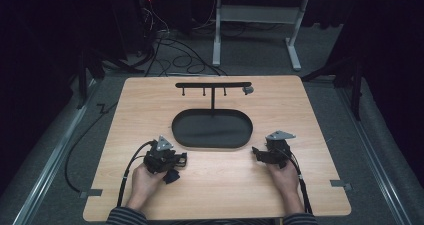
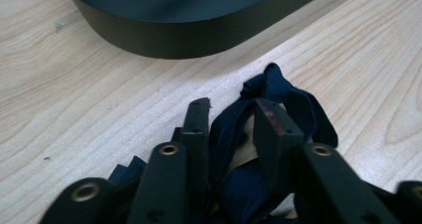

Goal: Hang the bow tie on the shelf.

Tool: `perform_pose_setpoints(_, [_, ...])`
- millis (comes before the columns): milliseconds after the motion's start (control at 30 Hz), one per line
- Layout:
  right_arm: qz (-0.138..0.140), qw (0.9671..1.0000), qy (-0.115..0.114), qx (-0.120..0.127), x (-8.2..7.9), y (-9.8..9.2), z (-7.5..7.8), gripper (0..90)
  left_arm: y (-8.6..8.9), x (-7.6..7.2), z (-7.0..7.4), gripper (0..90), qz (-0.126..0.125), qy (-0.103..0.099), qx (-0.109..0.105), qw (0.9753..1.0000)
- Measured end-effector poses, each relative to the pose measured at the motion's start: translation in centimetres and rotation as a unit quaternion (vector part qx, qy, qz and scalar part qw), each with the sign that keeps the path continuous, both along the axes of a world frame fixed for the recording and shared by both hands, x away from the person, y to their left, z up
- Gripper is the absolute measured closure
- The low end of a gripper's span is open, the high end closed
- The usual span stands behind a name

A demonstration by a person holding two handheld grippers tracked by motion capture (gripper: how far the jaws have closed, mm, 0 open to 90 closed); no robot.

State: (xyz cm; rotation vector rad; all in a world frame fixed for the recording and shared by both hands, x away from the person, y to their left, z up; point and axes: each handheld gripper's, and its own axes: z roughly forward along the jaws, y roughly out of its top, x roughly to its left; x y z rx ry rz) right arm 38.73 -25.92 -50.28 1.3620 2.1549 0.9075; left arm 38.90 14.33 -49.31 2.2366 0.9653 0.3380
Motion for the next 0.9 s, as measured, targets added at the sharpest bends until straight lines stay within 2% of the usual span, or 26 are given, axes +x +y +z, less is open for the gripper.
perform_pose_setpoints(233, [0.000,1.0000,0.000,0.000,0.0,0.0,0.0,32.0,0.2,0.1,0.0,83.4,0.003,-0.006,0.007,1.0000])
perform_pose_setpoints(367, [0.000,1.0000,0.001,0.000,0.0,0.0,0.0,32.0,0.2,0.0,0.0,87.0,0.004,-0.008,0.012,0.9999])
perform_pose_setpoints(900, [0.000,1.0000,0.001,0.001,0.0,0.0,0.0,32.0,1.2,-0.7,1.6,88.2,0.010,-0.032,-0.014,0.9993])
